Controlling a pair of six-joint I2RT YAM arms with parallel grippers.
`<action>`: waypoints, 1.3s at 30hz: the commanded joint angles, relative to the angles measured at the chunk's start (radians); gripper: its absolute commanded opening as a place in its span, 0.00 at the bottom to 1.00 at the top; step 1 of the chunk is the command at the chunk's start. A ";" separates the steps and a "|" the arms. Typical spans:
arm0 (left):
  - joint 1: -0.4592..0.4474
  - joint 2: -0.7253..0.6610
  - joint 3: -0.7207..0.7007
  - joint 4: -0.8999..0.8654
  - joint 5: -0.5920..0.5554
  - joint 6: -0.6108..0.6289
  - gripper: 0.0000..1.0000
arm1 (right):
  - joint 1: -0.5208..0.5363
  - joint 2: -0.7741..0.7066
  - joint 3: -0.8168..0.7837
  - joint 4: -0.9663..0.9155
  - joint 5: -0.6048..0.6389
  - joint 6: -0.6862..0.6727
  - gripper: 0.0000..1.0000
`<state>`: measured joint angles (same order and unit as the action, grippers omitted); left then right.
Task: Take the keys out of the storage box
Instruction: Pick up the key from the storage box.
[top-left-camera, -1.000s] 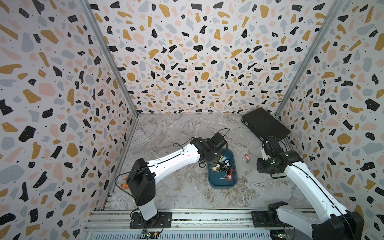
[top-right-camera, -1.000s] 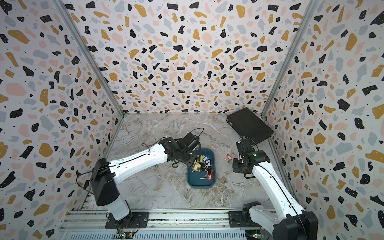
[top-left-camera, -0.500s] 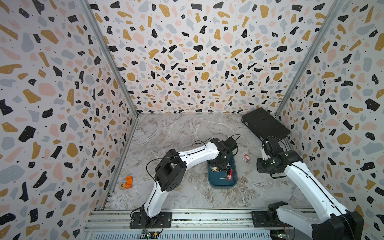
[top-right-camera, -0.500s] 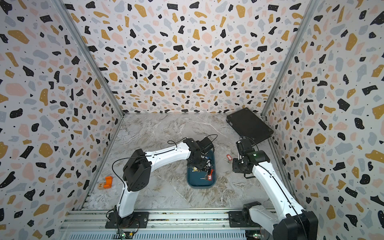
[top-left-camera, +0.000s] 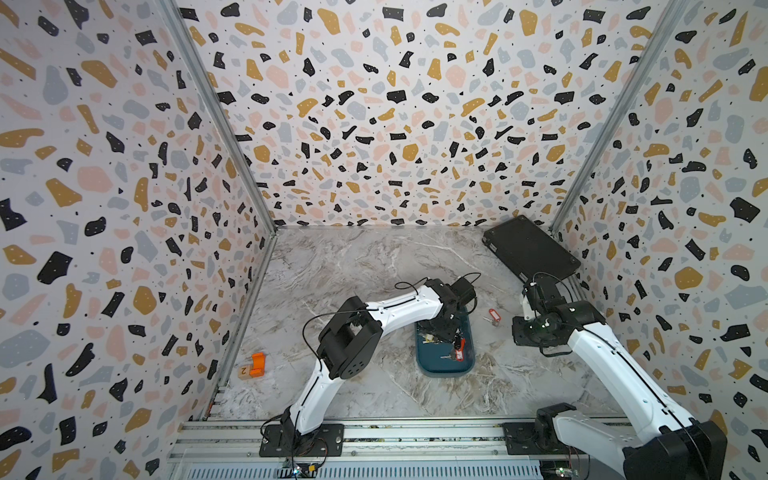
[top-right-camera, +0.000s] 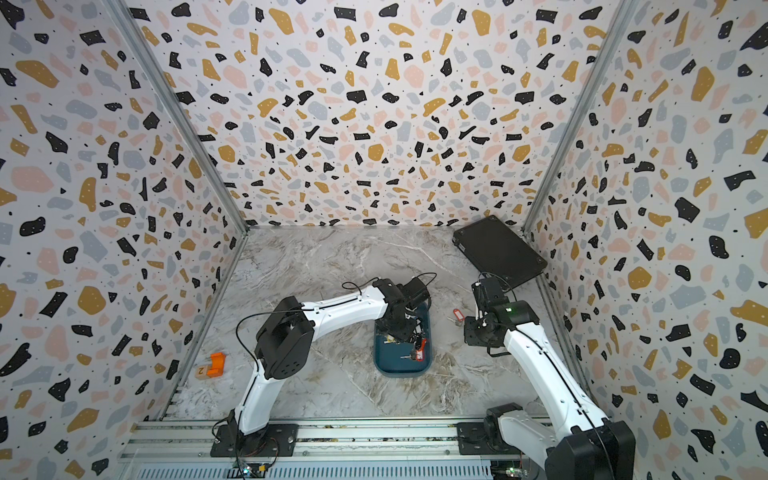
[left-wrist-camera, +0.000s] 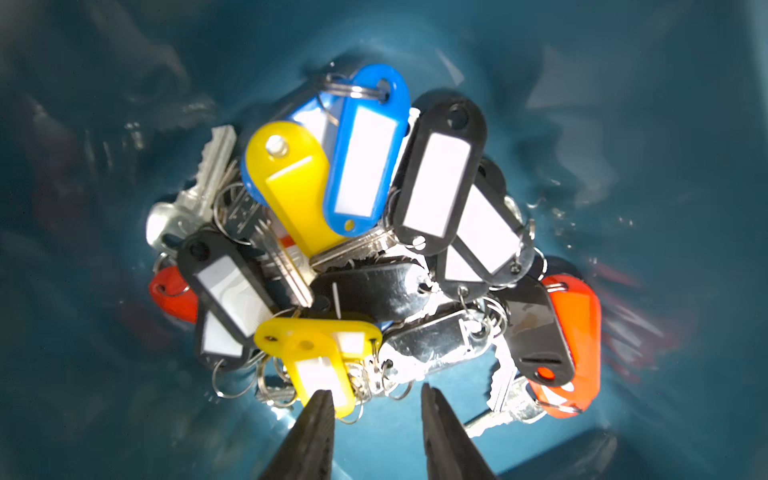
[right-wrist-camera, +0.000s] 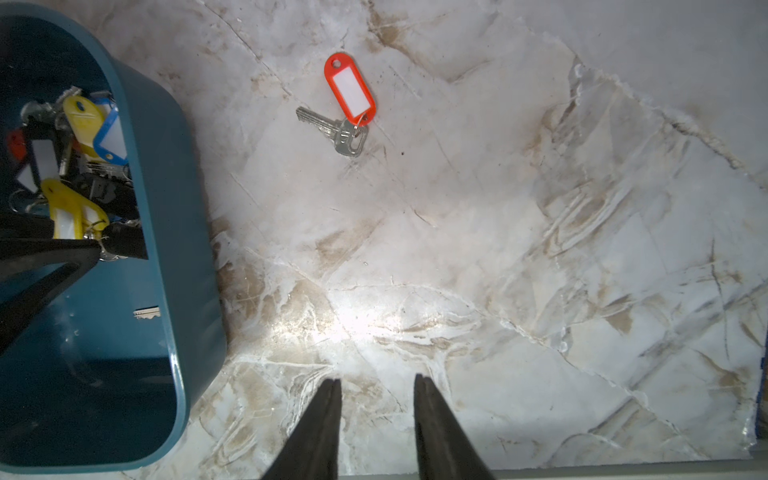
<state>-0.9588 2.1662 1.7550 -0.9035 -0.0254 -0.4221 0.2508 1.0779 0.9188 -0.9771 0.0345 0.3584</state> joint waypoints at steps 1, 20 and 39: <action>-0.003 0.022 0.023 0.002 0.003 -0.021 0.40 | 0.001 -0.016 -0.004 -0.012 -0.007 -0.005 0.35; -0.003 0.020 0.033 -0.018 0.020 -0.016 0.00 | 0.001 -0.009 -0.005 -0.013 0.002 -0.003 0.32; -0.001 -0.142 0.015 -0.065 -0.019 -0.030 0.00 | 0.001 -0.012 -0.007 -0.013 0.003 -0.002 0.32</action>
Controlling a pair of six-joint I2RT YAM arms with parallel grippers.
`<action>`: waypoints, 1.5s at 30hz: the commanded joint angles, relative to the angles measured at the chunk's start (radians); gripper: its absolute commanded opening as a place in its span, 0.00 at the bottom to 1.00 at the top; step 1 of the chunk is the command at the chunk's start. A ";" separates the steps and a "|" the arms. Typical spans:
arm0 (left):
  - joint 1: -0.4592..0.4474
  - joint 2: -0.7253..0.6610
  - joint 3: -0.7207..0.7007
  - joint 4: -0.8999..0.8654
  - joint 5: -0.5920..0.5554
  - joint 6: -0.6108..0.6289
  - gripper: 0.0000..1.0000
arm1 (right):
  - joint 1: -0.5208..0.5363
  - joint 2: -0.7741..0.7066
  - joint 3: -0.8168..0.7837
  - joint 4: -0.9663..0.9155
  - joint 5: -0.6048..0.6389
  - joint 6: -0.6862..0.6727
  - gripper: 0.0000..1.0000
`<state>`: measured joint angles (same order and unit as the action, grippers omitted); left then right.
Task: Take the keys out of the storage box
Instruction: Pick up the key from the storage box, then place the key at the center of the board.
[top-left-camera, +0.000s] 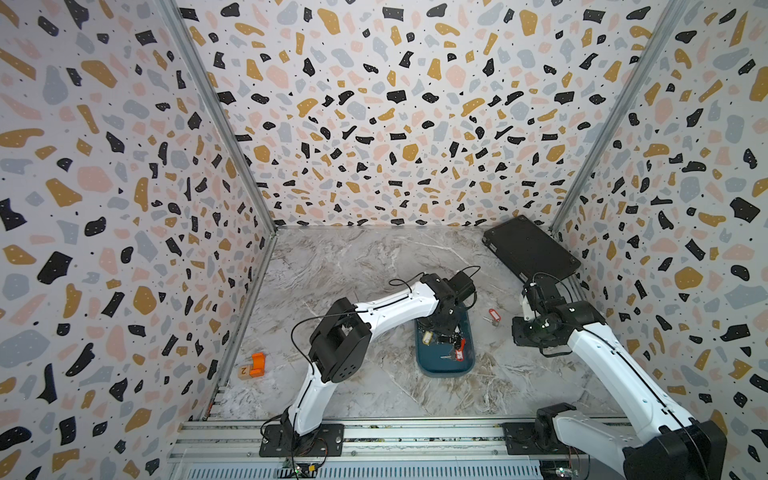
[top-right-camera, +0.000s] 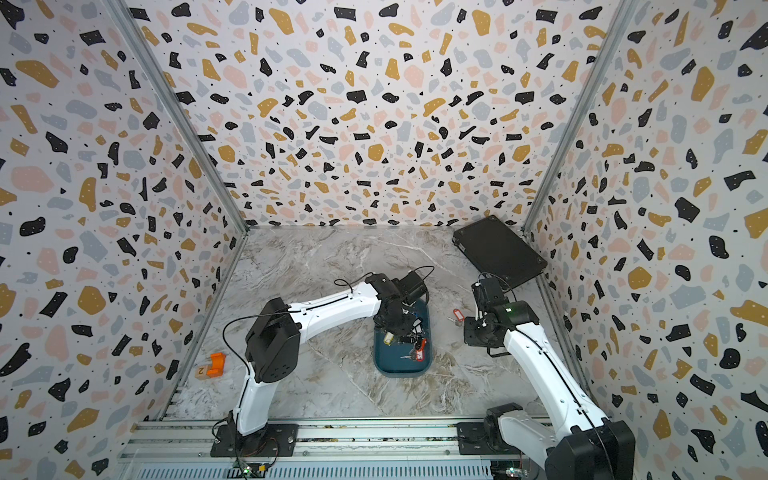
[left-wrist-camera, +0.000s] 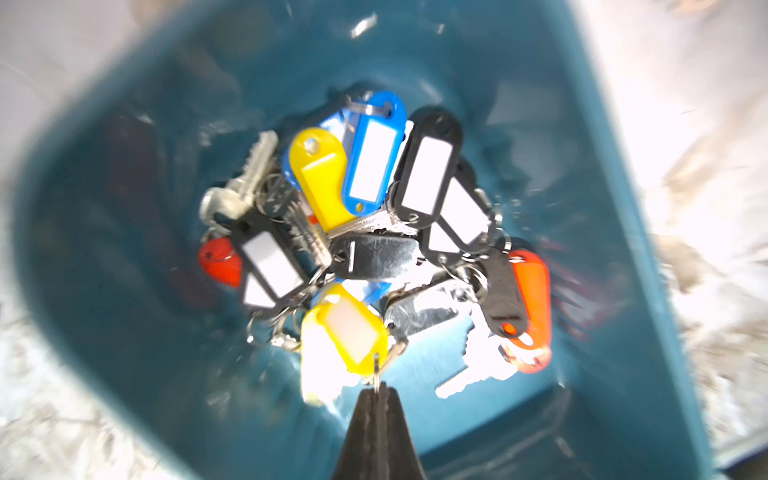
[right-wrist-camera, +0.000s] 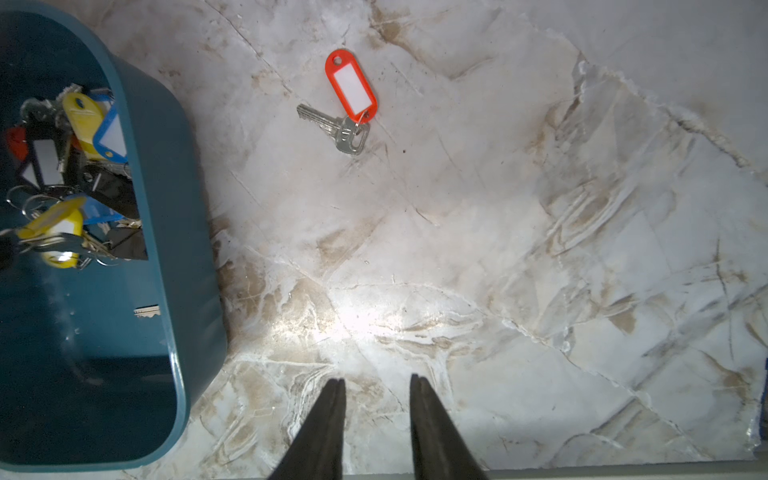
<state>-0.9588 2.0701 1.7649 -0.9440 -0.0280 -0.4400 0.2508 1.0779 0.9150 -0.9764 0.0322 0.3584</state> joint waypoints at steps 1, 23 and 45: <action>0.000 -0.054 0.003 -0.025 -0.016 -0.014 0.00 | 0.002 -0.012 -0.004 -0.015 0.005 -0.002 0.32; 0.419 -0.398 -0.247 -0.035 0.014 0.037 0.00 | 0.002 -0.001 -0.008 -0.004 -0.020 -0.009 0.38; 0.585 -0.276 -0.387 0.086 0.087 0.062 0.71 | 0.005 0.024 -0.011 -0.001 -0.045 -0.015 0.56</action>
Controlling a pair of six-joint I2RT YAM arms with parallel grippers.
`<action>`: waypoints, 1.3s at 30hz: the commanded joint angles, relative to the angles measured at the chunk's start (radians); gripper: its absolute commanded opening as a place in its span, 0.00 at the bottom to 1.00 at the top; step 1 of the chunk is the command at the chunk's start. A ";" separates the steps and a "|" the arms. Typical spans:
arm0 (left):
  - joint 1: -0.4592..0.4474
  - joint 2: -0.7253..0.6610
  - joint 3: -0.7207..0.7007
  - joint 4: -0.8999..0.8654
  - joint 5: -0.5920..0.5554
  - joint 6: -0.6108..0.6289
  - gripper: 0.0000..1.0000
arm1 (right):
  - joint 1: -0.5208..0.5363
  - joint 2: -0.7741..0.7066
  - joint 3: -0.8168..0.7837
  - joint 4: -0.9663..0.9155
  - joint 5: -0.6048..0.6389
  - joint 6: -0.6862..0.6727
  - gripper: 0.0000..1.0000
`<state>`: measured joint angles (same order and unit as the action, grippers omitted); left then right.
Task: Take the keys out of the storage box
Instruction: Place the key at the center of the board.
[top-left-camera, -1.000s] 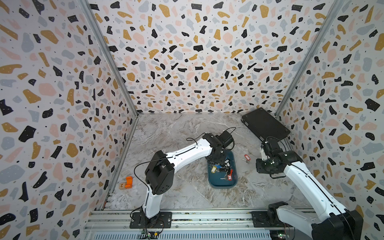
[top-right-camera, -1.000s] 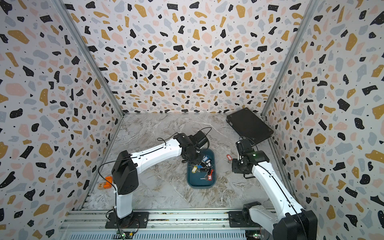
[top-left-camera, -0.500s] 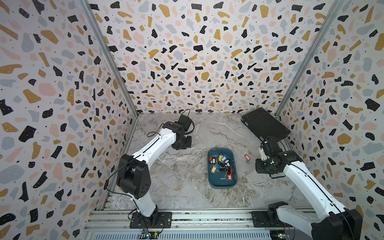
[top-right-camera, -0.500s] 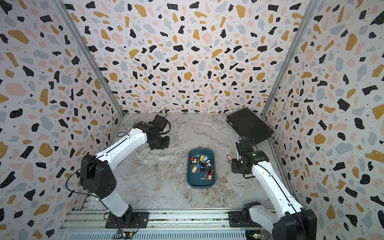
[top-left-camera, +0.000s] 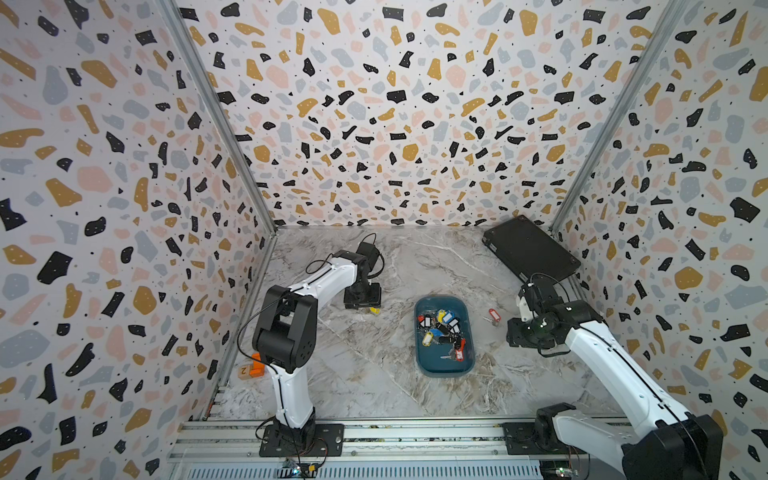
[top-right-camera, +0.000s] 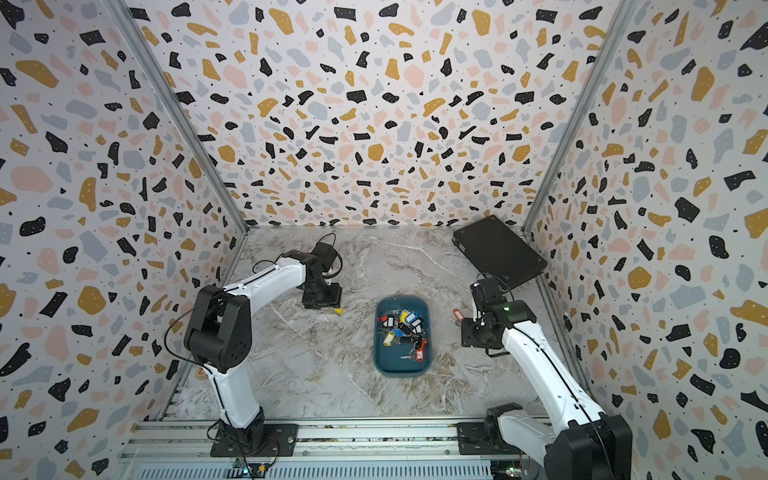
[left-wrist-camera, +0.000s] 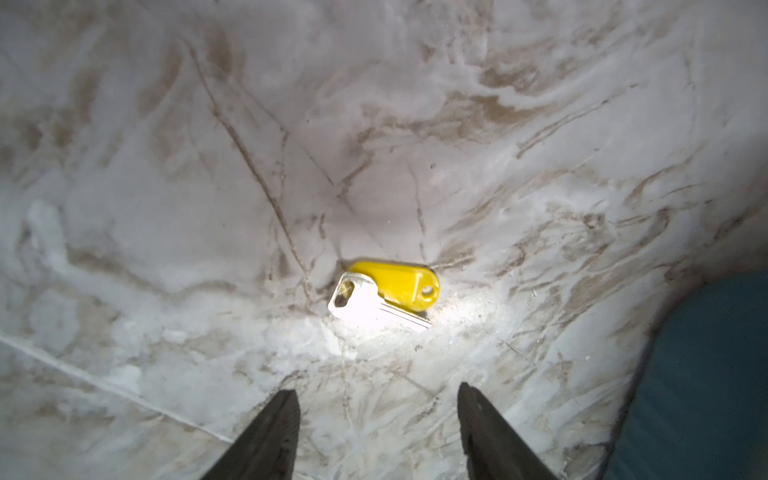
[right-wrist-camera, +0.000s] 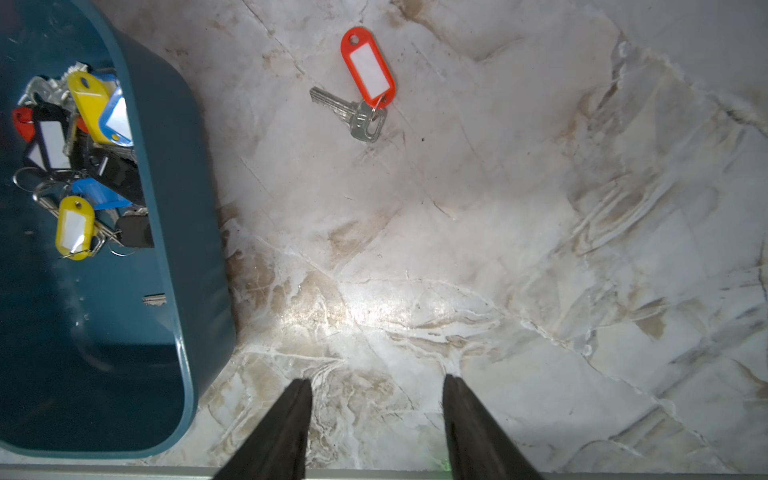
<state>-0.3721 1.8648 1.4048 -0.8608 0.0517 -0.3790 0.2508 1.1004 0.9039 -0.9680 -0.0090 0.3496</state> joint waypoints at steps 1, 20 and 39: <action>-0.005 -0.099 -0.040 0.006 0.018 -0.003 0.71 | 0.005 0.000 0.000 -0.009 -0.006 -0.007 0.56; -0.548 -0.165 0.050 -0.095 -0.084 0.281 0.50 | 0.011 -0.041 0.000 -0.013 0.038 0.005 0.43; -0.657 0.234 0.324 -0.193 -0.177 0.377 0.31 | 0.012 -0.092 -0.004 -0.014 0.084 0.020 0.42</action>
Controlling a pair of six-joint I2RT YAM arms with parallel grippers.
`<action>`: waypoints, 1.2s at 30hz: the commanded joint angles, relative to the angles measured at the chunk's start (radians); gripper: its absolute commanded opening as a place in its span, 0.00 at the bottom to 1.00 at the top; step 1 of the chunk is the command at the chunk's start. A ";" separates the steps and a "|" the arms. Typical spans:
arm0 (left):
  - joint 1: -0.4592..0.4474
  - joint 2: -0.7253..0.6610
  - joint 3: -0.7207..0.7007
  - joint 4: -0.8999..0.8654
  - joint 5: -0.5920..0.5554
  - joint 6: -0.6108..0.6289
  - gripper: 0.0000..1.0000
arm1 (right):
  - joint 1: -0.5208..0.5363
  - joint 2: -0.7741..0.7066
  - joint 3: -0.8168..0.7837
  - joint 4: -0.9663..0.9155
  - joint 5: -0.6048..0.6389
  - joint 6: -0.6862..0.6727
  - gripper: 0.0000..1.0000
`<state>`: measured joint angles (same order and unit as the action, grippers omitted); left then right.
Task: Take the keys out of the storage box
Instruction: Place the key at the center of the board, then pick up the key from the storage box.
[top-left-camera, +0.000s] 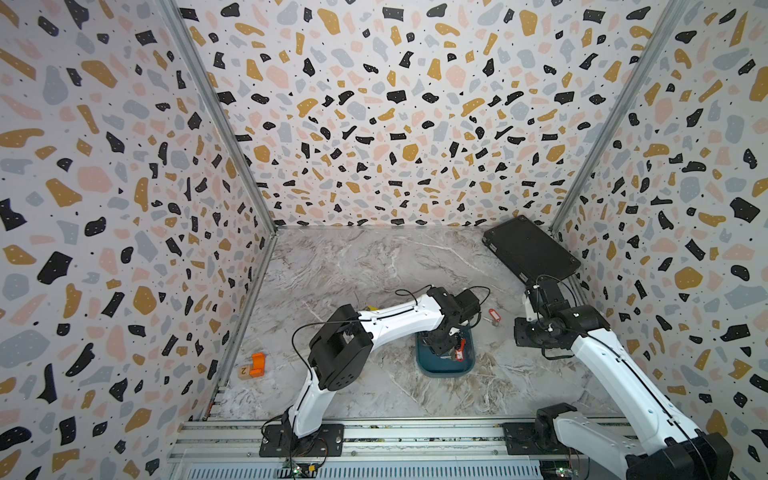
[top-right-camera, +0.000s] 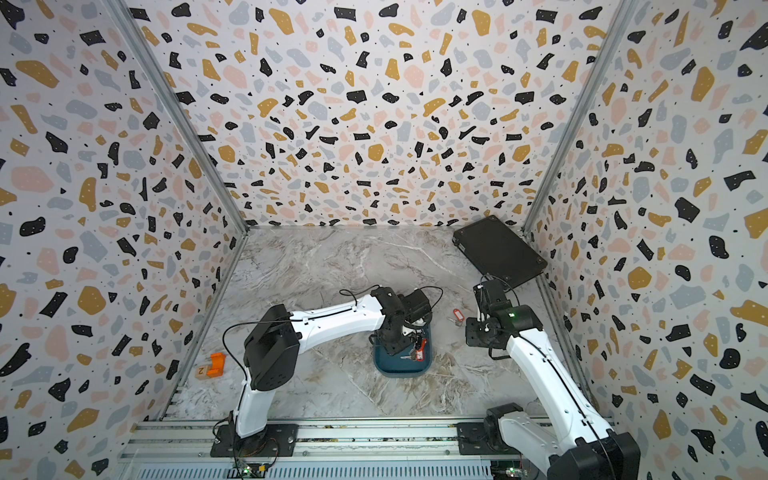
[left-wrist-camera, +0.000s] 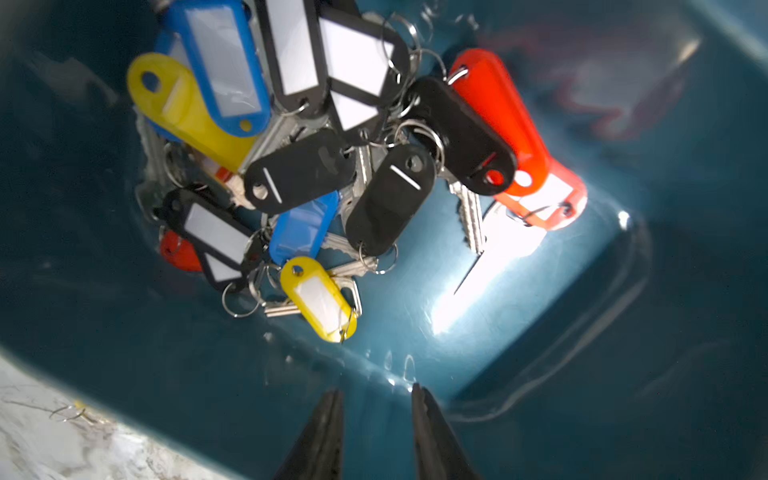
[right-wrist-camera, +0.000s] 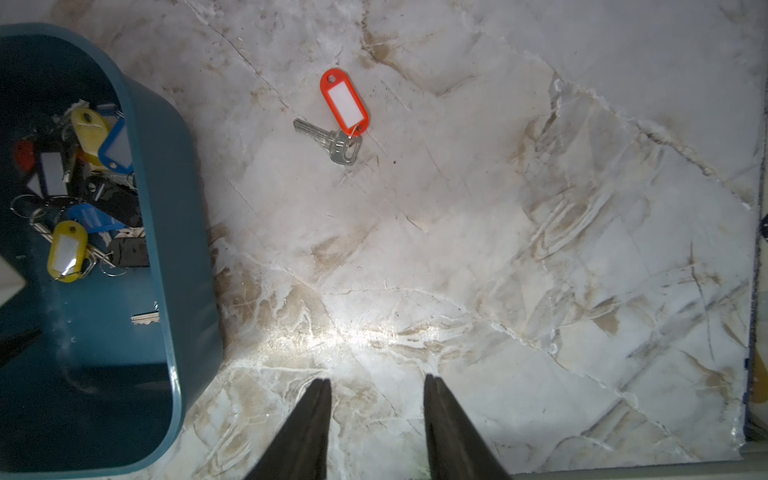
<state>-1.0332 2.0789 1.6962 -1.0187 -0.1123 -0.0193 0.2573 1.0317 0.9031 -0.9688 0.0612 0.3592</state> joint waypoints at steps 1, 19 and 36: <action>0.005 0.031 0.038 -0.034 -0.013 0.018 0.31 | 0.005 -0.024 -0.004 -0.014 0.014 0.011 0.42; 0.077 0.107 0.089 -0.044 0.046 0.018 0.31 | 0.005 -0.018 -0.005 -0.014 0.000 0.007 0.43; 0.076 0.118 0.048 -0.021 0.073 0.011 0.26 | 0.005 -0.007 -0.004 -0.014 0.000 0.007 0.43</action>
<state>-0.9546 2.1792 1.7618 -1.0351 -0.0498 -0.0113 0.2577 1.0275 0.9020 -0.9684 0.0597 0.3592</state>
